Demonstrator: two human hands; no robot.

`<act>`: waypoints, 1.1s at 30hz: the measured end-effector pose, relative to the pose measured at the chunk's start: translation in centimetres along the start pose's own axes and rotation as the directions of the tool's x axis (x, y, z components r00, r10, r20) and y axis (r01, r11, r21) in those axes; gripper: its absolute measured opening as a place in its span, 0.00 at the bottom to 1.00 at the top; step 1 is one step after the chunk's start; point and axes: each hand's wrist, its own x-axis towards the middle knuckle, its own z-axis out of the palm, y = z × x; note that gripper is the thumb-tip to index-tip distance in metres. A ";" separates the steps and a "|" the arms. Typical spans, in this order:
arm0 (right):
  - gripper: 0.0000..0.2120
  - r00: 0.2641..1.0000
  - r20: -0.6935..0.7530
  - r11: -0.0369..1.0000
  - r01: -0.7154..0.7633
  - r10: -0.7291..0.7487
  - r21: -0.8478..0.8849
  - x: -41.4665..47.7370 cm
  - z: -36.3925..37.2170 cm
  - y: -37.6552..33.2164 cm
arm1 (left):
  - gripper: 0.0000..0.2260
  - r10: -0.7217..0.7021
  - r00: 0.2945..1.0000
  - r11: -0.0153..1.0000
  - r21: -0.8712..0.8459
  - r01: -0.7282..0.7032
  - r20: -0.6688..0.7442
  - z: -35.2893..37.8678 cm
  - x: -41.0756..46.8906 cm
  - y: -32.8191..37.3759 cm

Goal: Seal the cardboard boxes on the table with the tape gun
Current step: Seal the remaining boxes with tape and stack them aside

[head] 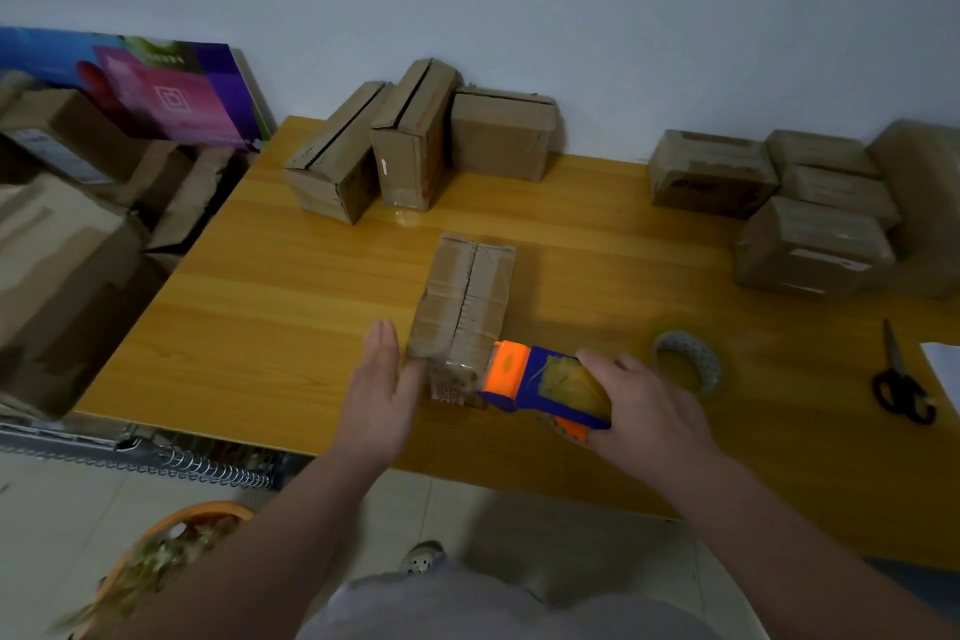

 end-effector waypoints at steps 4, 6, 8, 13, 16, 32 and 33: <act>0.37 1.000 0.009 1.000 -0.004 0.004 -0.001 0.0 0.1 0.0 | 0.38 0.171 0.980 0.798 0.569 -0.196 0.097 0.5 -0.9 0.5; 0.37 1.000 0.010 1.000 0.001 -0.001 0.003 0.0 0.1 0.0 | 0.37 0.188 0.973 0.704 0.671 -0.231 0.137 0.6 -1.0 1.0; 0.37 1.000 -0.002 1.000 0.011 -0.010 0.005 0.0 0.0 0.1 | 0.35 0.224 0.956 0.637 0.713 -0.293 0.192 0.8 -1.1 1.9; 0.38 1.000 0.000 1.000 0.001 -0.001 -0.011 0.0 0.1 0.4 | 0.35 0.247 0.925 0.590 0.712 -0.380 0.289 0.9 -1.0 2.8; 0.38 1.000 0.001 1.000 0.007 -0.007 -0.006 0.1 0.2 0.4 | 0.33 0.252 0.899 0.574 0.692 -0.437 0.359 0.8 -1.1 3.3; 0.37 0.993 -0.039 0.993 0.115 -0.115 -0.002 0.0 -1.9 1.4 | 0.40 0.363 0.829 0.599 0.574 -0.558 0.426 0.7 0.0 2.7; 0.37 0.991 -0.041 0.992 0.130 -0.129 0.009 0.0 -2.3 1.7 | 0.40 0.367 0.827 0.607 0.565 -0.559 0.425 0.7 0.1 2.7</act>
